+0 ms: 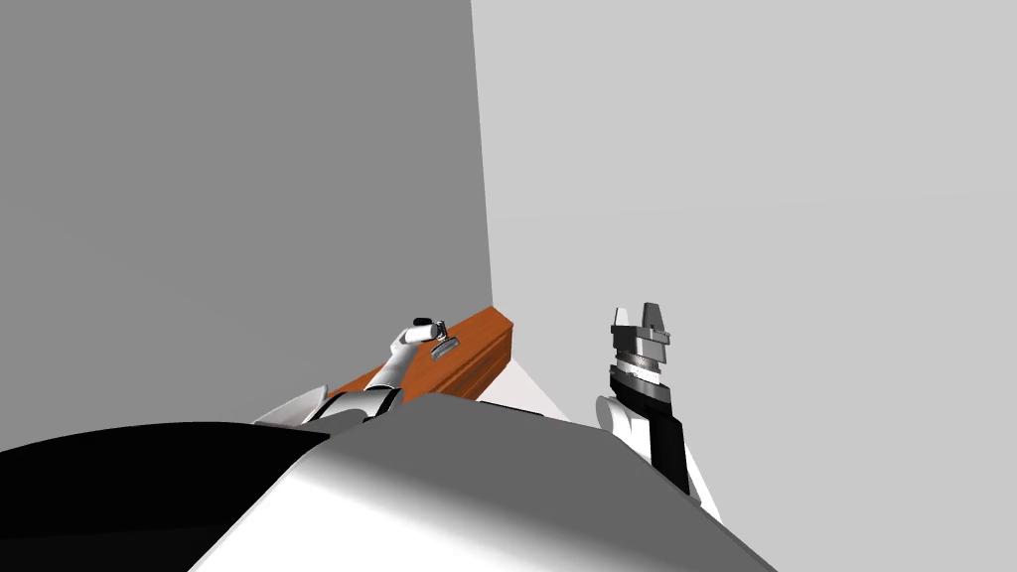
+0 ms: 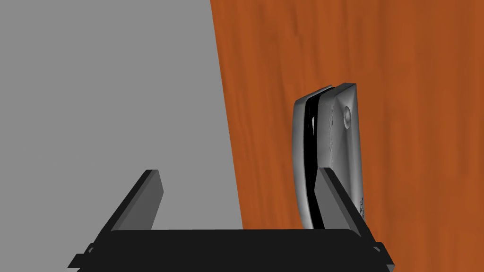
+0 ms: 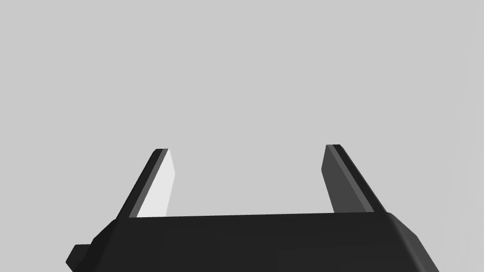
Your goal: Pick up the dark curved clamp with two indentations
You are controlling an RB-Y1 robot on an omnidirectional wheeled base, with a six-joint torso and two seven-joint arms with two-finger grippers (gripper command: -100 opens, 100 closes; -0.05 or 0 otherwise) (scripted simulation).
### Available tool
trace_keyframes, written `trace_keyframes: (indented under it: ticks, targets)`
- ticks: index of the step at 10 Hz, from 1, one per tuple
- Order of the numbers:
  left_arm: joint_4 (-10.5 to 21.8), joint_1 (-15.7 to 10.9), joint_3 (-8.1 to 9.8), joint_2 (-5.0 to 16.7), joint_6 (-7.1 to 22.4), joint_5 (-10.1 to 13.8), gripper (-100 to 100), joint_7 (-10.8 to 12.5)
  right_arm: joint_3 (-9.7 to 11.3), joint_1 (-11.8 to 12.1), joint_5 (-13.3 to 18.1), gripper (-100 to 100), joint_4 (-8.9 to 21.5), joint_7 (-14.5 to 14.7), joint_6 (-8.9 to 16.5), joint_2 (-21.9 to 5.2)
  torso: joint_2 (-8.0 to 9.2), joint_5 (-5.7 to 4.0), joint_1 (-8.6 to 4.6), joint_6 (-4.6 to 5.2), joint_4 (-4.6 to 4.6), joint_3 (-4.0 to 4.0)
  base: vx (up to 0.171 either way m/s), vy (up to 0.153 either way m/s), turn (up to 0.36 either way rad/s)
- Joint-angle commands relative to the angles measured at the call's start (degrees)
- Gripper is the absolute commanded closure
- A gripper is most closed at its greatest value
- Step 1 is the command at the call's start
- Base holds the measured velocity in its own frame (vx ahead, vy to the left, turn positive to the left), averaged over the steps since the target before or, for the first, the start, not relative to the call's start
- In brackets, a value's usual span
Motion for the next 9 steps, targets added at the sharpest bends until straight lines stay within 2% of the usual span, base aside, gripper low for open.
trace_keyframes:
  ticks: [1, 2, 4, 5, 6, 7, 9]
  targets:
    - [2.9, -0.7, 0.97, 1.0, 2.0, 0.9, -100, 0.2, 0.0, 0.0, 0.0, 0, 0.0, 0.0, 0.0, 0.0, 0.00, 0.00, 0.00, 0.00, 0.00, 0.00, 0.042, 0.003, -0.080]
    - [4.1, -0.7, 0.97, 1.0, 2.0, 0.9, -100, 0.2, 0.0, 0.0, 0.0, 0, 0.0, 0.0, 0.0, 0.0, -0.01, 0.00, 0.02, 0.00, 0.00, 0.00, 0.038, 0.003, -0.044]
    - [8.6, -1.5, 2.57, 2.4, 5.6, 1.7, -100, 1.1, 0.0, 0.0, 0.0, 0, 0.0, 0.0, 0.0, 0.0, -0.03, 0.00, 0.02, 0.01, 0.00, -0.01, 0.062, 0.003, -0.120]
    - [9.4, -1.5, 2.57, 2.4, 5.6, 1.7, -100, 1.1, 0.0, 0.0, 0.0, 0, 0.0, 0.0, 0.0, 0.0, -0.12, 0.01, 0.02, 0.02, -0.02, -0.07, 0.064, 0.002, -0.040]
    - [11.8, -1.8, 3.33, 3.1, 7.2, 2.1, -100, 1.6, 0.0, 0.0, 0.0, 0, 0.0, 0.0, 0.0, 0.0, -0.09, 0.00, 0.00, -0.02, -0.02, -0.05, 0.057, -0.005, -0.062]
    - [11.8, -1.8, 3.33, 3.1, 7.2, 2.1, -100, 1.6, 0.0, 0.0, 0.0, 0, 0.0, 0.0, 0.0, 0.0, -0.06, 0.00, -0.01, -0.01, -0.02, -0.03, 0.041, 0.003, -0.036]
    - [16.1, -2.3, 4.72, 4.4, 10.0, 2.6, -100, 2.3, 0.0, 0.0, 0.0, 0, 0.0, 0.0, 0.0, 0.0, -0.01, 0.01, 0.04, 0.00, 0.00, -0.01, 0.054, 0.014, -0.101]
